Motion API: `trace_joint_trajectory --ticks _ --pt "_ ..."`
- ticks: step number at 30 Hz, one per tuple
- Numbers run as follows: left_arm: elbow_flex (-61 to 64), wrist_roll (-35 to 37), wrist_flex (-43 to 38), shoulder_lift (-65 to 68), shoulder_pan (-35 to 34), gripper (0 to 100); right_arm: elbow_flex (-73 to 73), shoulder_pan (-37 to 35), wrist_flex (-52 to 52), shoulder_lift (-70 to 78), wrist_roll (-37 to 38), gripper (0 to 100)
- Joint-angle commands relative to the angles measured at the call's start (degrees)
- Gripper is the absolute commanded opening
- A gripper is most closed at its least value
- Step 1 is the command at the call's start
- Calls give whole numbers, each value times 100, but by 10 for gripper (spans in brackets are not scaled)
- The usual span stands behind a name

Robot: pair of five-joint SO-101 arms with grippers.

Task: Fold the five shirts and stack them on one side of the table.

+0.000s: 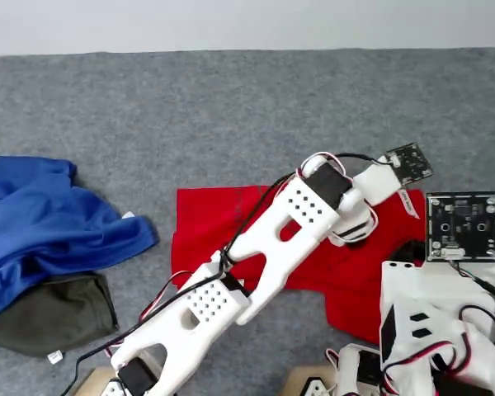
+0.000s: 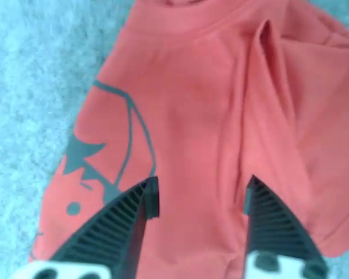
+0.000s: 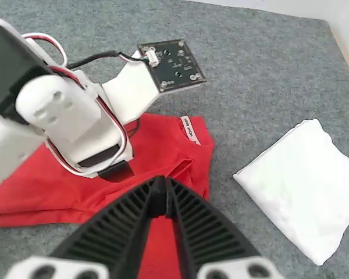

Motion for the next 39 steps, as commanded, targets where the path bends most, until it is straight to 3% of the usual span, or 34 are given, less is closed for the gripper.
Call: trace_joint_trajectory --ticks 1,9,19,39 --pt "-233 88 158 -440 343 243 105 -22 -57 119 -18 20" --pt "734 246 70 -457 1160 246 325 4 -154 66 -18 20" --pt "980 44 -141 -422 615 235 308 -22 -163 57 -35 20" --pt "673 -334 18 -70 510 9 -35 -22 -163 110 -44 20"
